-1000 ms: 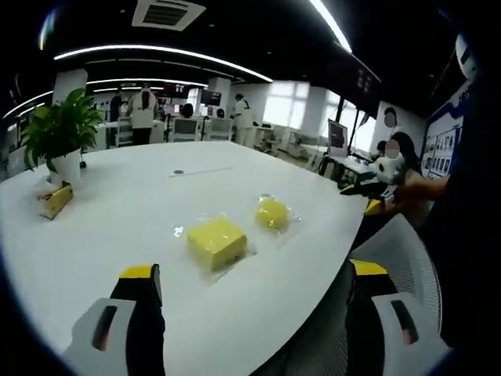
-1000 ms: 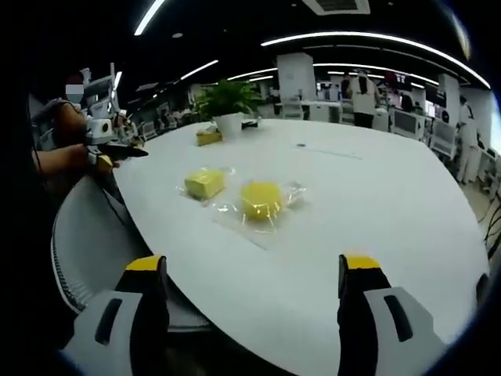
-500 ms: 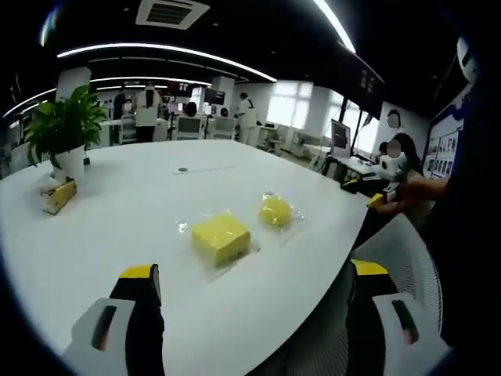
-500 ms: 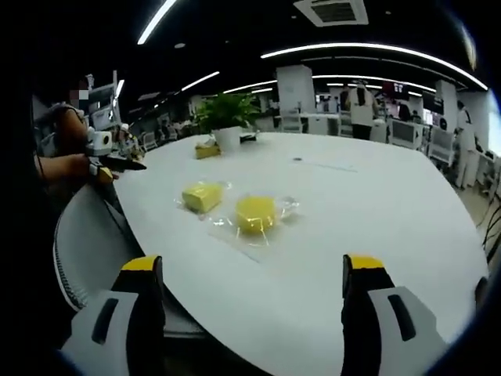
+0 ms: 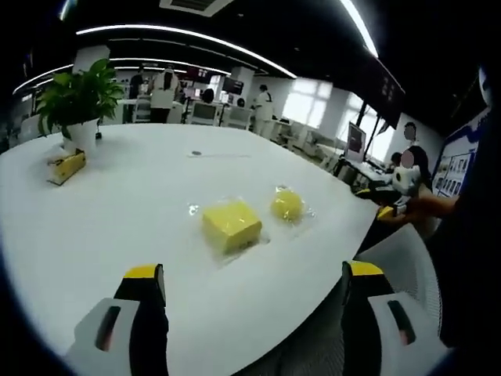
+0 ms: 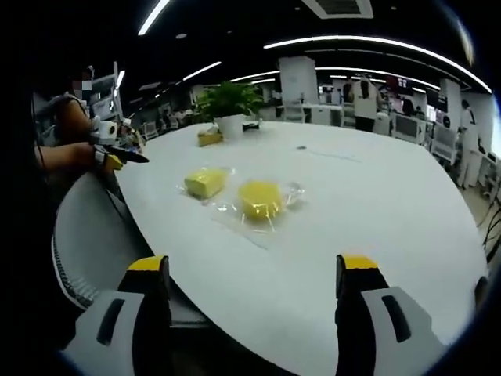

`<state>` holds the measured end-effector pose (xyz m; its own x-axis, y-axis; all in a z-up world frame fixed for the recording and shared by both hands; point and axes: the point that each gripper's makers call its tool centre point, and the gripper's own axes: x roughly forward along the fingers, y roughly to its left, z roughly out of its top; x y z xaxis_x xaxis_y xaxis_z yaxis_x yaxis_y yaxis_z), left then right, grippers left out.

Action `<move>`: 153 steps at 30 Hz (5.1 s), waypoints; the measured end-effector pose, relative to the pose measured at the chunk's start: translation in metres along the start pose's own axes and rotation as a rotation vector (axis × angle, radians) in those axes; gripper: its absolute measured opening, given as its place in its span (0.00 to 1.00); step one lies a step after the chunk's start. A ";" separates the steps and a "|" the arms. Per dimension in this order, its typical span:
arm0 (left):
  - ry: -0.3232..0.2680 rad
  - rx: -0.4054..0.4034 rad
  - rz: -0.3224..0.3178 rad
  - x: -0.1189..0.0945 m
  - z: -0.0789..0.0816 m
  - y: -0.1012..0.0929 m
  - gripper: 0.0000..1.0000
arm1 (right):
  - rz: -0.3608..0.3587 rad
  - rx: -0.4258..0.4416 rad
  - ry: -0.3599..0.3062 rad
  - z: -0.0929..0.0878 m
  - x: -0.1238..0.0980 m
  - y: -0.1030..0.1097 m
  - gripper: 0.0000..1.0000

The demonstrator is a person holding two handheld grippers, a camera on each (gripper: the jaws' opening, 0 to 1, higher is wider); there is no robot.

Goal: Compare the silicone blocks by pressing each to a similar depth, holding the contact briefly, and releasing to observe deformation and rebound differences across the visible hardness samples.

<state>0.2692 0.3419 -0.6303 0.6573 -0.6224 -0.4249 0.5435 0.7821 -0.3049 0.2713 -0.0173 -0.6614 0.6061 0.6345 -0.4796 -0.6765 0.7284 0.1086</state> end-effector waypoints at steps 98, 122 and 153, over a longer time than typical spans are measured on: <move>-0.031 -0.888 -0.023 0.168 0.010 0.095 0.01 | -0.075 0.094 0.075 -0.007 0.001 -0.037 0.77; -0.138 -0.401 -0.255 0.128 0.108 0.014 0.00 | -0.047 0.063 0.034 0.004 0.004 -0.024 0.76; -0.200 0.378 -0.715 0.056 0.218 -0.157 0.00 | 0.367 -0.060 -0.209 0.163 0.006 0.058 0.62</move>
<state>0.3342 0.1776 -0.4201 0.1475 -0.9868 -0.0674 0.9804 0.1548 -0.1216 0.3040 0.0711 -0.5156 0.3882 0.8921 -0.2311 -0.8825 0.4321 0.1859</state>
